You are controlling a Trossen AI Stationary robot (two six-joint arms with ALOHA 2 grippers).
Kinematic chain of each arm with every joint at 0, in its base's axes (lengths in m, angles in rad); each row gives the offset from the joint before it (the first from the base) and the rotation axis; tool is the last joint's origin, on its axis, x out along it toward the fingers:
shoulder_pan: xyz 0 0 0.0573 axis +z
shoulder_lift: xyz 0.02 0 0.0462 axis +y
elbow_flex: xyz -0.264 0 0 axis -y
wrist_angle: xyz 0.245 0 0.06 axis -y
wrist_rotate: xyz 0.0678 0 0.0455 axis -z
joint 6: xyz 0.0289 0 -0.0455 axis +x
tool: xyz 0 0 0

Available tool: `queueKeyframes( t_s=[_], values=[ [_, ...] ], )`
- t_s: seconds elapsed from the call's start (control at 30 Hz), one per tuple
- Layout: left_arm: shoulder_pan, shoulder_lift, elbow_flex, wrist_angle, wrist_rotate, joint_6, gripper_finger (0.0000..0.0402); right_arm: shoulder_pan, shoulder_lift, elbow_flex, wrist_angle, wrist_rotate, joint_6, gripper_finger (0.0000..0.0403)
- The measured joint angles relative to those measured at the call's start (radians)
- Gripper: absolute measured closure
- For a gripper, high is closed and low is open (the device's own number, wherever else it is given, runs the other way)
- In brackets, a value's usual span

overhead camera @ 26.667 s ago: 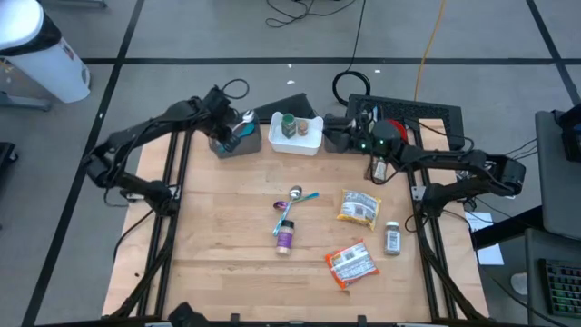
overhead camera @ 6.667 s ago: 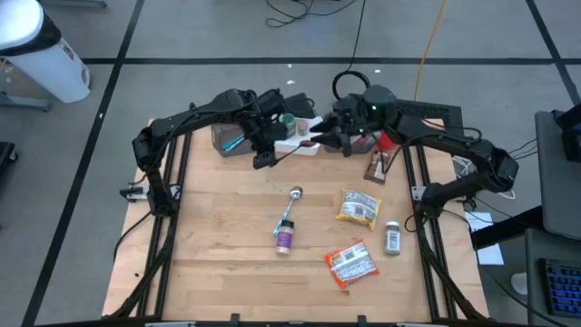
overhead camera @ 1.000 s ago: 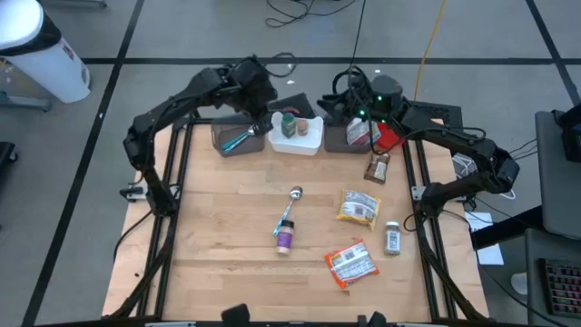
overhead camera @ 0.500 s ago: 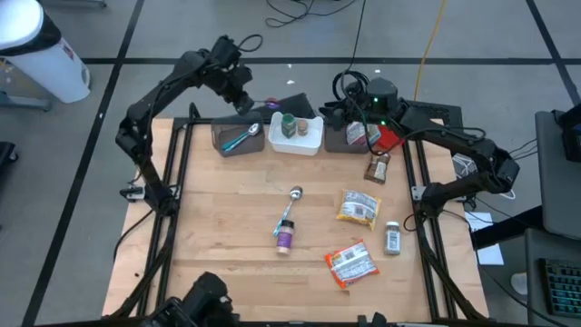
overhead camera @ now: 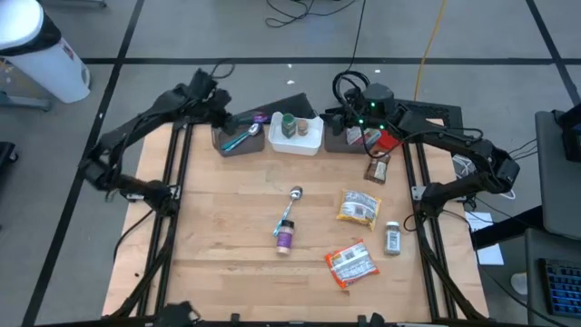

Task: Pick & Place Food Item
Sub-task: Put the blue spoon into the left black bin

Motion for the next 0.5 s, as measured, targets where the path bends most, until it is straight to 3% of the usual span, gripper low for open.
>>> queueKeyframes(
  t_s=[0.23, 0.5],
  values=[
    [0.021, -0.154, -0.215, 0.107, -0.068, -0.158, 0.0400, 0.000, 0.000, -0.020, 0.016, 0.002, 0.022, 0.0227],
    [0.019, -0.128, -0.297, 0.264, -0.114, -0.263, 0.0400, 0.000, 0.000, -0.020, 0.061, 0.002, 0.043, 0.0227]
  ],
)
